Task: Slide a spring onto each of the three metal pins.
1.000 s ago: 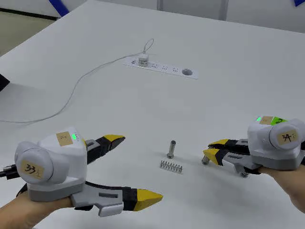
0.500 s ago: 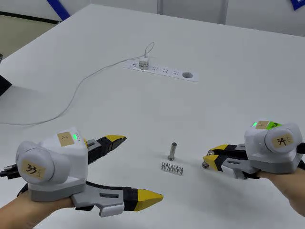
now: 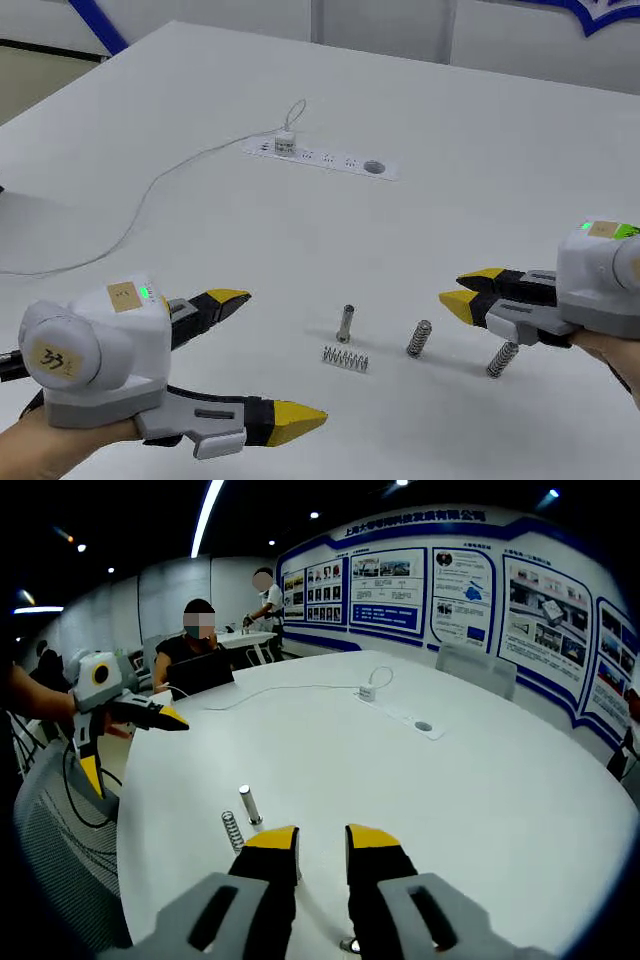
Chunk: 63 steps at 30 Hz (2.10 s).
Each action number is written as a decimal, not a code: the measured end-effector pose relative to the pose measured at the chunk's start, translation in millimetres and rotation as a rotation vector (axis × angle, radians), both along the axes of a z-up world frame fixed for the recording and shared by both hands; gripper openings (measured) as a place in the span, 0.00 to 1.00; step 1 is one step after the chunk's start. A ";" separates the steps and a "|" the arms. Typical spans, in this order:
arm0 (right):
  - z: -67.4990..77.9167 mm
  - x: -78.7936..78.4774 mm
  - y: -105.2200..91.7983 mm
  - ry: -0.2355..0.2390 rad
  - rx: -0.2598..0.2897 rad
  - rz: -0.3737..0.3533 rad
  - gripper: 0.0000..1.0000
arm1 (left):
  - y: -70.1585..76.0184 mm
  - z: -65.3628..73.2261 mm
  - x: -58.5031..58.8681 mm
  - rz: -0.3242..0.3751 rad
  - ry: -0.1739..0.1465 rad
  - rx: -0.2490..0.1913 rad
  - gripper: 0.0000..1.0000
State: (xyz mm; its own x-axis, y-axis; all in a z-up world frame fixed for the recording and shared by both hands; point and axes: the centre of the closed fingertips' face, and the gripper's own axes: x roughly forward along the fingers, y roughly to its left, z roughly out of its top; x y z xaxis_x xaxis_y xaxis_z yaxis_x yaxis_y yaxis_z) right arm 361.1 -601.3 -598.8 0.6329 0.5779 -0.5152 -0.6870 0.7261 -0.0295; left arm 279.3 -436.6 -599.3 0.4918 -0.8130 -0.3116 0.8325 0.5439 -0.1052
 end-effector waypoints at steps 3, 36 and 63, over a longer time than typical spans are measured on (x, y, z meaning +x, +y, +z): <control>-1.2 -8.8 2.8 0.006 -0.013 0.016 0.19 | 1.2 -2.1 -1.2 0.002 0.005 0.002 0.93; -93.9 -43.4 100.4 0.129 -0.145 0.275 0.19 | 19.3 -8.0 -1.9 0.039 0.021 0.040 0.93; -77.9 -66.9 103.6 0.117 -0.137 0.343 0.11 | -4.4 -5.5 -4.8 -0.041 0.012 0.041 0.87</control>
